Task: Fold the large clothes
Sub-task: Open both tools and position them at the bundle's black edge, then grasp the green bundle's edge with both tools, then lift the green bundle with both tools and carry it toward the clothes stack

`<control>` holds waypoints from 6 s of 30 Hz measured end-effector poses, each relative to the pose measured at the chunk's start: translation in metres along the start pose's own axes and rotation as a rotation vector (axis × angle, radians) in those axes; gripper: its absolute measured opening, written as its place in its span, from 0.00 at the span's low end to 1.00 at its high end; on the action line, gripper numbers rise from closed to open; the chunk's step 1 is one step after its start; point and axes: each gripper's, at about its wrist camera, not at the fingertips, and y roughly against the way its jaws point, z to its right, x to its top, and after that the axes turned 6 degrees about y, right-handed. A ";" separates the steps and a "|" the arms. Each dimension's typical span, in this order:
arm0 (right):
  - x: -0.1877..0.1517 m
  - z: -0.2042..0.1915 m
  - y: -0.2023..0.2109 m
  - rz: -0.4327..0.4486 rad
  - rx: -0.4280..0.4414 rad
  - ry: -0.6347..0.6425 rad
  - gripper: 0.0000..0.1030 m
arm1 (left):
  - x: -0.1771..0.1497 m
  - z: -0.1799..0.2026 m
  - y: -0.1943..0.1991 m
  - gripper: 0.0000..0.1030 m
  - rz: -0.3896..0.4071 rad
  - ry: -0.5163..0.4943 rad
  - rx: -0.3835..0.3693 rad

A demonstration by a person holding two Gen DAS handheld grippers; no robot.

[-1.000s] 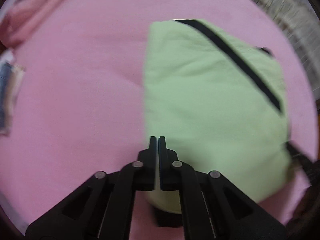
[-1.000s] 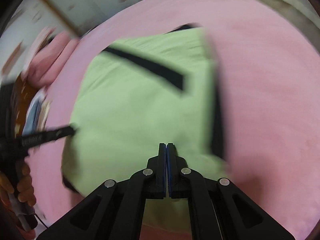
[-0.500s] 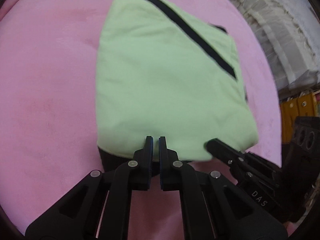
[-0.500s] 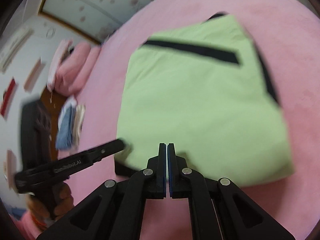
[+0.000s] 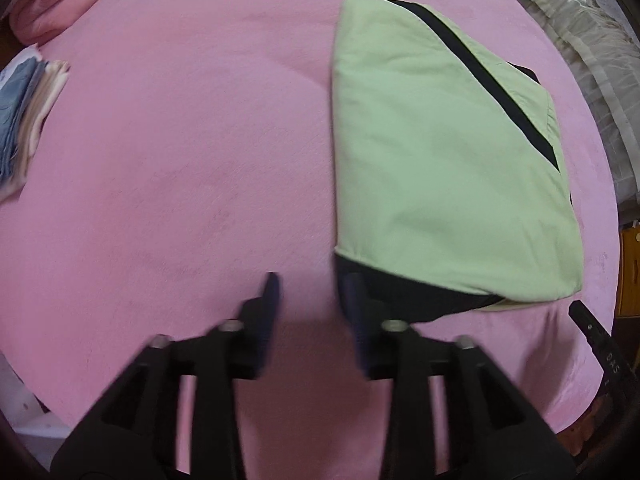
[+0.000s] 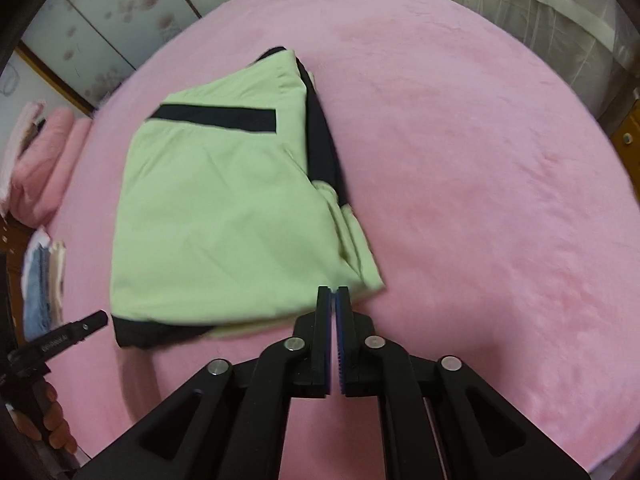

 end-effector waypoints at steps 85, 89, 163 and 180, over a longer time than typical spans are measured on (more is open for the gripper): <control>0.178 0.043 -0.180 -0.201 0.713 -0.052 0.21 | 0.132 0.019 -0.105 0.39 -0.221 0.133 -0.354; 0.177 0.044 -0.170 -0.179 0.752 -0.063 0.15 | 0.134 0.026 -0.082 0.22 -0.193 0.083 -0.305; -0.038 -0.918 -0.185 -0.112 0.789 0.511 0.12 | 0.303 -0.784 0.083 0.31 0.354 0.202 0.016; -0.046 -0.931 -0.168 -0.098 0.767 0.461 0.13 | 0.290 -0.809 0.069 0.38 0.431 0.179 -0.144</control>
